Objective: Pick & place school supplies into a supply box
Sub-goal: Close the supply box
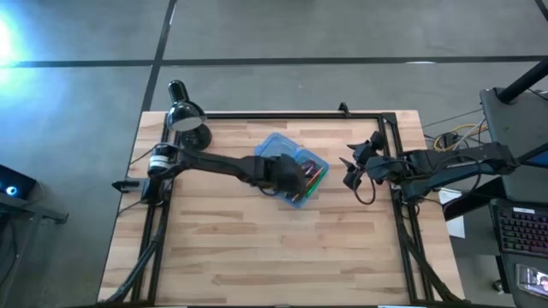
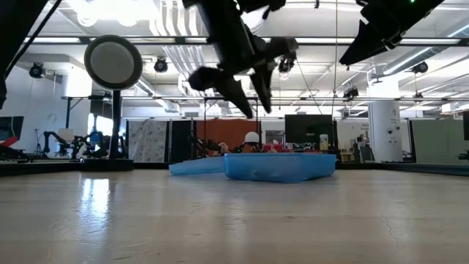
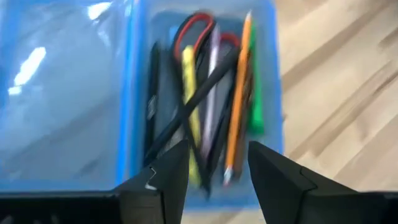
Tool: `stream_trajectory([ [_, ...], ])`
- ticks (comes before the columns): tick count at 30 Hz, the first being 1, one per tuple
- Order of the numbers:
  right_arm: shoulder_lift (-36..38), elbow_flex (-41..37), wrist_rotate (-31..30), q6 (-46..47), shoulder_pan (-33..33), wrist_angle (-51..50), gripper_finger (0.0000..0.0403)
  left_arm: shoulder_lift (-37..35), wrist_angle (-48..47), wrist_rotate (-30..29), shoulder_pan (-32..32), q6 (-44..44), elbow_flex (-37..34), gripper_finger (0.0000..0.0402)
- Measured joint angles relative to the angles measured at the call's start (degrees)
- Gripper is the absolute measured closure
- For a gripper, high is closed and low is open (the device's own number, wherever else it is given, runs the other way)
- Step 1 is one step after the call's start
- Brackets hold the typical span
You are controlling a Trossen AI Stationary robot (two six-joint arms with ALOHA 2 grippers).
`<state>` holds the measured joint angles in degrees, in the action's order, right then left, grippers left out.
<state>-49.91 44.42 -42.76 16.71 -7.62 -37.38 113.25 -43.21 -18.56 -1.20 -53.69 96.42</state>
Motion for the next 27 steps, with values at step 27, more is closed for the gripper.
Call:
stream_trajectory([
  [27,-6.6,1.3,18.4,30.4,2.1,-2.6,0.0184,-13.9,15.1,-14.6,-19.3,-50.8,-33.5,0.0253],
])
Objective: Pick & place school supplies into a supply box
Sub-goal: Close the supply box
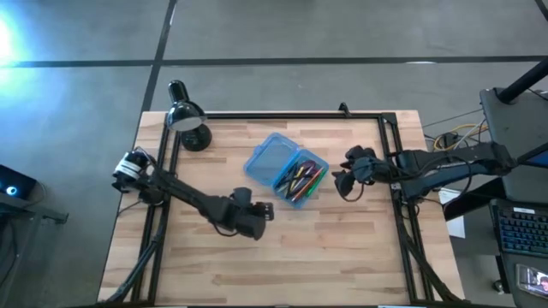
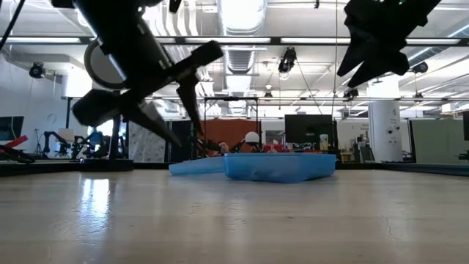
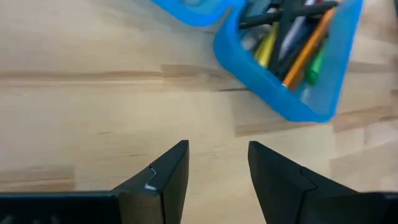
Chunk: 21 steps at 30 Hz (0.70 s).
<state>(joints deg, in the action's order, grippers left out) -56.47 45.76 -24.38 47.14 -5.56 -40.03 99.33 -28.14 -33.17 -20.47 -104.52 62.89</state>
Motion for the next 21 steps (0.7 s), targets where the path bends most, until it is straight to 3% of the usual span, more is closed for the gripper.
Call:
stream_trajectory([
  [12,-3.6,2.2,7.0,-9.6,14.7,0.4,0.0184,-0.2,1.4,-1.1,1.3,-14.3,-8.5,0.0253],
  [16,-8.1,2.1,14.1,-14.2,19.7,0.4,0.0184,-3.2,2.8,-8.6,3.2,-13.0,-8.2,0.0253],
  [21,-11.6,2.1,16.0,-19.8,22.3,0.4,0.0184,-8.8,-1.7,-19.9,8.6,-4.6,-5.6,0.0253],
])
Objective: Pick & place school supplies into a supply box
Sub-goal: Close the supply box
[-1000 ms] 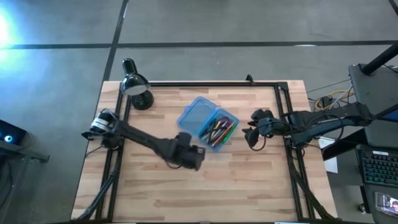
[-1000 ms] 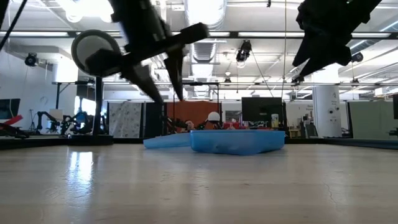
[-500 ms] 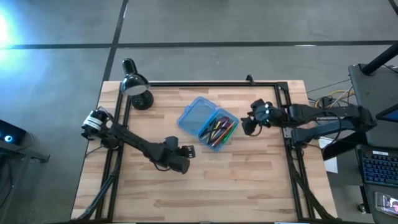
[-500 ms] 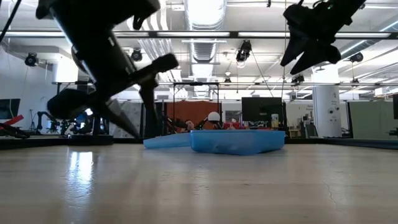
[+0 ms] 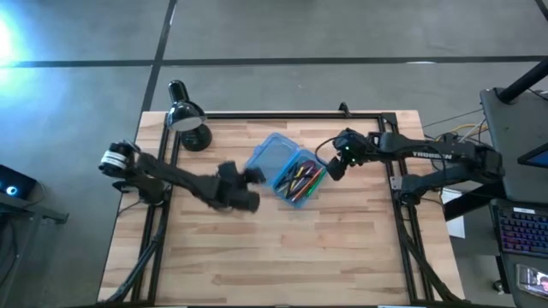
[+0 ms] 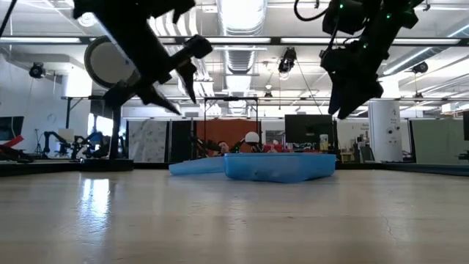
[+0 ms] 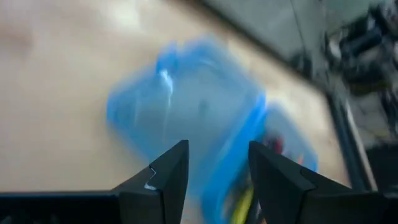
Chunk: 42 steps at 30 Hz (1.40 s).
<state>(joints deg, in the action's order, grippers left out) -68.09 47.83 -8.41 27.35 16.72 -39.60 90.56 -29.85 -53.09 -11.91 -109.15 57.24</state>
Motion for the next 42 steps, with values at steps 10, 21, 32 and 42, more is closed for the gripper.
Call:
stream_trajectory([
  [10,0.6,-7.2,6.8,5.2,0.2,3.2,0.0184,-3.7,2.8,16.8,24.5,18.1,-4.1,0.0253],
  [21,-3.0,-15.8,14.2,23.9,0.2,18.3,0.0184,-1.7,6.2,41.7,41.6,37.6,-6.0,0.0253],
  [32,-5.3,-17.1,14.9,27.8,-3.7,18.9,0.0231,7.1,7.2,47.8,43.8,45.5,-2.8,0.0339],
  [42,-8.5,-20.7,15.5,30.9,-3.7,23.4,0.0317,12.2,7.0,50.3,44.2,50.8,1.0,0.0401],
])
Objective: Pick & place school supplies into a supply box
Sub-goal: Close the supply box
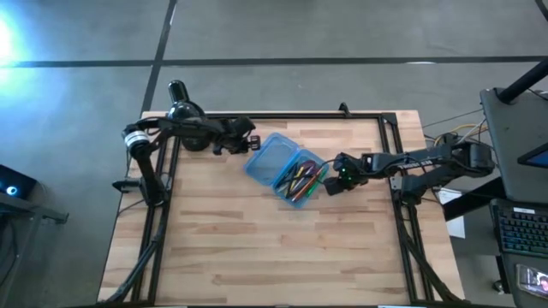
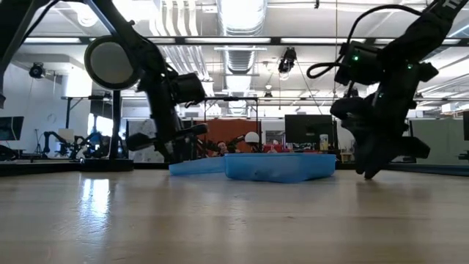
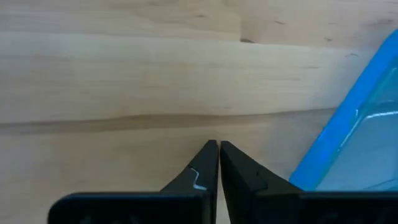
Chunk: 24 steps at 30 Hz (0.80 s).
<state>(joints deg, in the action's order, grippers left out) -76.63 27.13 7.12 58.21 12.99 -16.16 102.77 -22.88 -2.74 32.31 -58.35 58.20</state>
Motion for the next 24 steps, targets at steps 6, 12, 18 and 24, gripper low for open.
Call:
stream_trajectory([
  [6,-1.8,0.9,0.2,1.2,0.0,6.8,0.0348,0.4,1.2,1.2,0.0,4.4,0.8,0.0401],
  [12,-3.2,1.1,0.0,3.1,0.0,9.6,0.0355,0.6,5.4,2.3,0.0,5.8,0.7,0.0401],
  [18,-5.0,1.3,-0.7,3.0,0.0,9.5,0.0355,0.8,10.5,5.4,-0.1,5.8,1.6,0.0401],
  [24,-5.1,1.3,-0.6,2.5,0.0,9.5,0.0355,-0.1,9.9,6.6,-0.1,5.8,3.7,0.0401],
])
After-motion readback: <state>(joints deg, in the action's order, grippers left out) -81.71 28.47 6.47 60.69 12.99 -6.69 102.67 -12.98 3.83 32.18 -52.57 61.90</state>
